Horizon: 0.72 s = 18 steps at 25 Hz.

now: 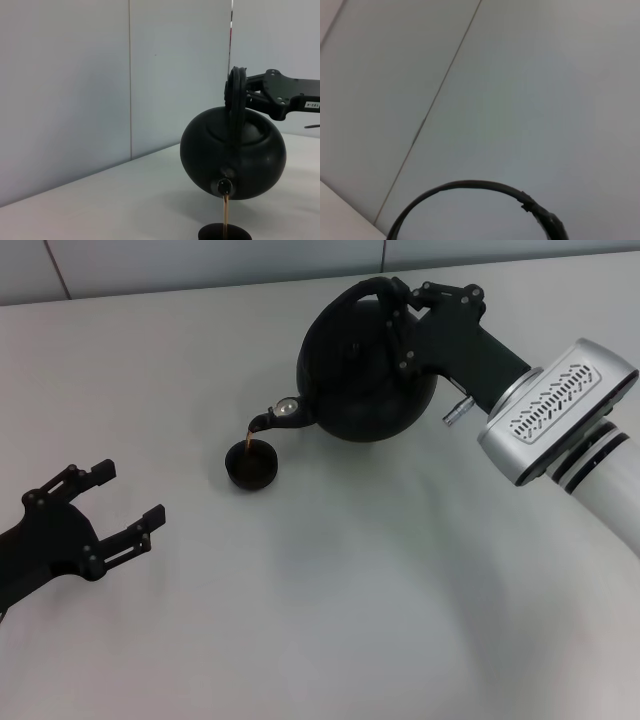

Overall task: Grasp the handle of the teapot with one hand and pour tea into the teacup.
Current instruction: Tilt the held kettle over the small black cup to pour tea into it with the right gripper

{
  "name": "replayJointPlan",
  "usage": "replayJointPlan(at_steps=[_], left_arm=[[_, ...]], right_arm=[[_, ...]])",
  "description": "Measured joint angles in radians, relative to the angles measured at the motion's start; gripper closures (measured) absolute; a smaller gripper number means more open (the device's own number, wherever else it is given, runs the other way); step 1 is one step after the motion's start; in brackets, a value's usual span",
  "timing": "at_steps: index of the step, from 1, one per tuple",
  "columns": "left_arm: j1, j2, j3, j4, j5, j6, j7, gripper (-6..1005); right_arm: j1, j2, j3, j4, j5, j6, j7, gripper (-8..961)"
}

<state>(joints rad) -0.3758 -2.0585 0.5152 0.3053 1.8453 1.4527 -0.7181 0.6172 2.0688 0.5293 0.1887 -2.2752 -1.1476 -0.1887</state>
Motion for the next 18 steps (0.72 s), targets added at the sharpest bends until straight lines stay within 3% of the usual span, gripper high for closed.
replayJointPlan(at_steps=[18], left_arm=[[0.000,0.000,-0.001,-0.002,0.000,-0.002,-0.002,156]], right_arm=[[-0.013,0.001,0.008,0.000,0.003,-0.033,0.010,872]])
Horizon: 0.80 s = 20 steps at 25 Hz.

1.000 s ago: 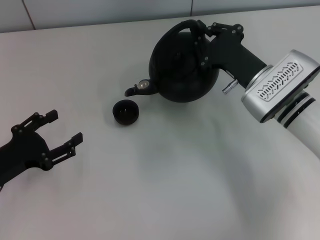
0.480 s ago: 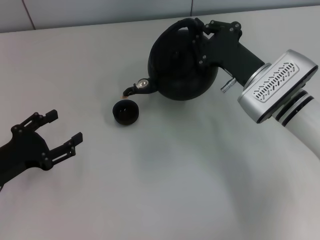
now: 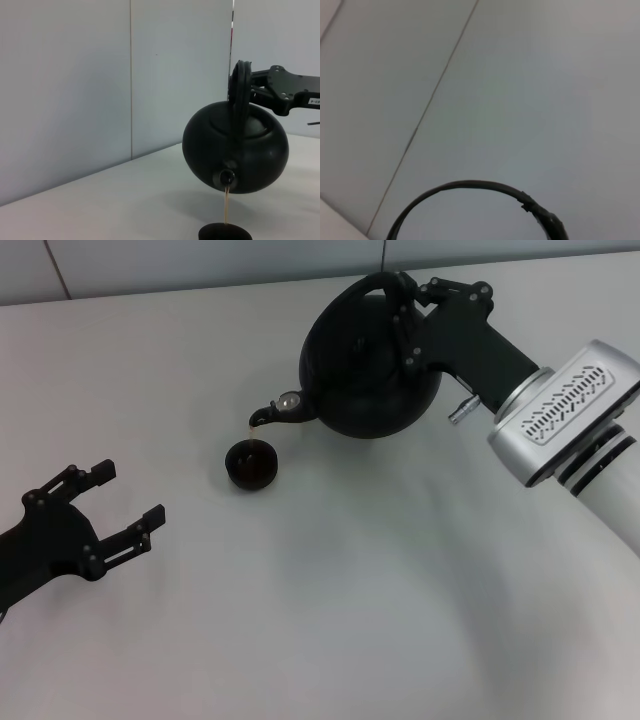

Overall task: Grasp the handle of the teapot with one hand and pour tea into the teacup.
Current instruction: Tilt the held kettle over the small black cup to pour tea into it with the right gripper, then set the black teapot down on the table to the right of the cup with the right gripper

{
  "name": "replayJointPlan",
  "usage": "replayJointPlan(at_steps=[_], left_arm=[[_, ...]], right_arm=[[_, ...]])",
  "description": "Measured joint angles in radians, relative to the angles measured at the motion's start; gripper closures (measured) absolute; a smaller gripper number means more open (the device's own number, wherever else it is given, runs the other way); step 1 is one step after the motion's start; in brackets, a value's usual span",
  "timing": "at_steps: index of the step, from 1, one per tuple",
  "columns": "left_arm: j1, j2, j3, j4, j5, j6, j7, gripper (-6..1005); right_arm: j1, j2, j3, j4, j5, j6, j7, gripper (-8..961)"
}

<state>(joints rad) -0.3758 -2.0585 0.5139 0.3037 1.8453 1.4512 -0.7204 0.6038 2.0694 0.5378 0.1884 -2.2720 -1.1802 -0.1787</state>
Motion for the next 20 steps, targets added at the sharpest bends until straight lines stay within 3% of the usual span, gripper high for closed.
replayJointPlan(at_steps=[20], left_arm=[[-0.001,0.000,0.000,-0.002,0.000,0.000,0.002,156]], right_arm=[[-0.015,0.002,0.008,-0.026,0.006,-0.015,0.332,873]])
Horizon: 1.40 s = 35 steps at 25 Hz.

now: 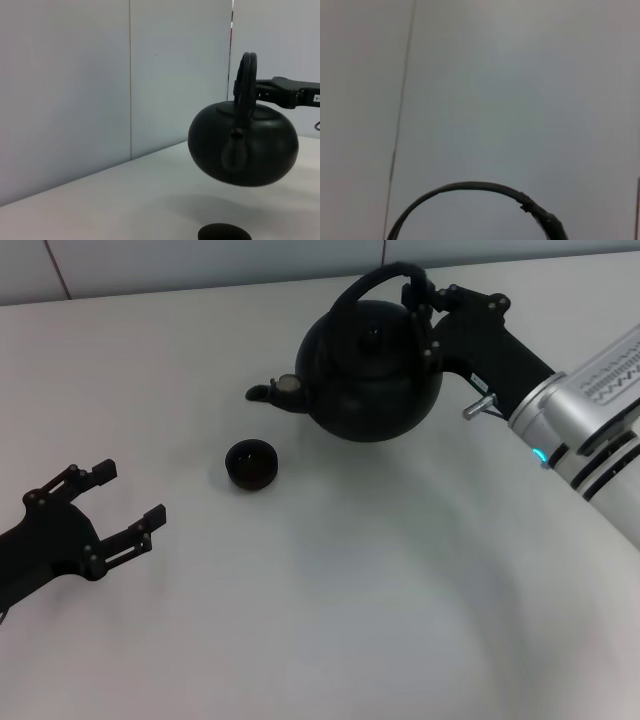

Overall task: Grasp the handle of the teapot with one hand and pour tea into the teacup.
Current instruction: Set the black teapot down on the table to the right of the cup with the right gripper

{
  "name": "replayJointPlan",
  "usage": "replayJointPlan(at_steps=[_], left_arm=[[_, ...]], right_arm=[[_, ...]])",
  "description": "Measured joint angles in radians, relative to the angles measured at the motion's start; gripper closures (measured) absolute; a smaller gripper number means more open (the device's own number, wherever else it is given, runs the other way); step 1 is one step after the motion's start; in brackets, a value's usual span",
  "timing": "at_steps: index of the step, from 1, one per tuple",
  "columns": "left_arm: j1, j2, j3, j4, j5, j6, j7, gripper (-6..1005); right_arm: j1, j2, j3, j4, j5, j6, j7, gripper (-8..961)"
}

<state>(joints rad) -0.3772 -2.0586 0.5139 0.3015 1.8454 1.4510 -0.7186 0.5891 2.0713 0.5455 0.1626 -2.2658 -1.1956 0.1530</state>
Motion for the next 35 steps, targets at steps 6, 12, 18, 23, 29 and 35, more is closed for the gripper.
replayJointPlan(at_steps=[6,12,18,23,29,35], left_arm=[[0.002,-0.001,0.000,-0.001,0.000,0.001,0.002,157],[0.003,-0.002,0.003,-0.002,0.000,0.006,-0.001,157],[0.002,-0.003,0.008,-0.002,0.000,0.009,-0.001,157],[-0.002,-0.003,0.008,-0.005,0.001,0.009,-0.002,157],[-0.004,-0.003,0.008,-0.008,0.003,0.009,-0.004,157],[-0.005,-0.003,0.008,-0.012,0.005,0.009,-0.005,156]], right_arm=[[-0.033,0.002,0.036,-0.017,0.002,-0.049,0.096,873],[-0.071,0.003,0.065,-0.037,0.002,-0.081,0.169,872],[-0.109,0.004,0.086,-0.042,0.002,-0.082,0.180,873],[-0.134,0.006,0.100,-0.051,0.002,-0.080,0.175,872],[-0.148,0.006,0.102,-0.077,0.002,-0.069,0.178,873],[-0.150,0.006,0.102,-0.083,0.002,-0.030,0.179,872]])
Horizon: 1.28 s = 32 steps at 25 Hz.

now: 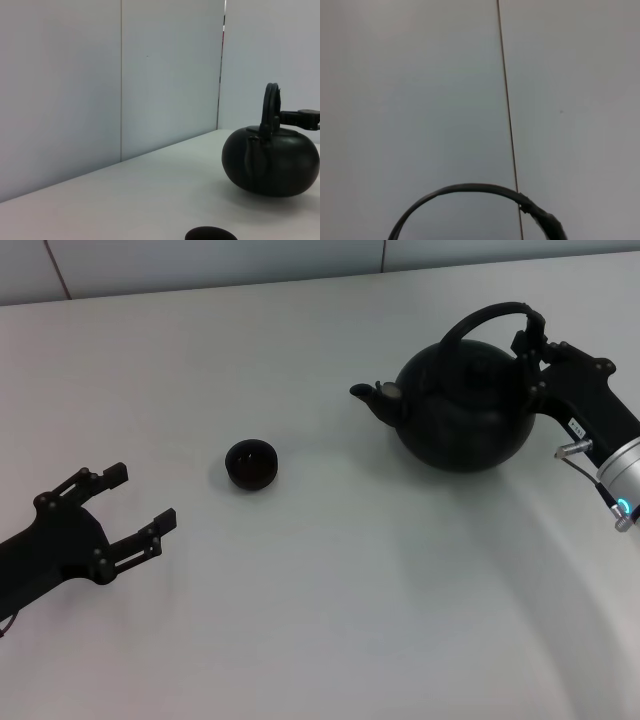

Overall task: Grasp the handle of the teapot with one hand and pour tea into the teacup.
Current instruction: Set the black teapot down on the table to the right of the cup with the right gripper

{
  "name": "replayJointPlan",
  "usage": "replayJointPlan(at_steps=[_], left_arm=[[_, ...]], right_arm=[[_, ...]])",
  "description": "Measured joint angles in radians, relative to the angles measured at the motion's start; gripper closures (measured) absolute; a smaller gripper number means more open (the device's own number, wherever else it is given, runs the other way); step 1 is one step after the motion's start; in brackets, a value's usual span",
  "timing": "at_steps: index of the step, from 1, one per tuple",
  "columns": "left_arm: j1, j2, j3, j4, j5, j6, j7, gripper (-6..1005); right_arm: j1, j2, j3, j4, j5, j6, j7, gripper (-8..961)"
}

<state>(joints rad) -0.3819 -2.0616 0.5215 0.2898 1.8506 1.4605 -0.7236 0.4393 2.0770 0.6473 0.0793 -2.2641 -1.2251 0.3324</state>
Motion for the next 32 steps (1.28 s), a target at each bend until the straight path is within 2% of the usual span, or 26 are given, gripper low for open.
replayJointPlan(at_steps=[17,21,29,32], left_arm=[[0.006,0.000,0.000,-0.004,-0.004,0.000,-0.001,157],[0.007,0.000,0.000,-0.005,-0.004,0.000,-0.001,156],[0.010,0.000,-0.001,-0.006,-0.004,0.002,-0.001,156],[0.011,0.000,-0.001,-0.006,-0.004,0.004,-0.001,157]], right_arm=[[-0.002,0.000,0.000,-0.018,0.000,0.028,-0.011,866],[-0.025,0.001,-0.001,-0.017,0.000,-0.041,-0.018,861],[-0.030,0.002,0.000,-0.015,0.000,-0.057,-0.049,667],[-0.031,0.002,-0.001,-0.017,0.000,-0.067,-0.050,549]])
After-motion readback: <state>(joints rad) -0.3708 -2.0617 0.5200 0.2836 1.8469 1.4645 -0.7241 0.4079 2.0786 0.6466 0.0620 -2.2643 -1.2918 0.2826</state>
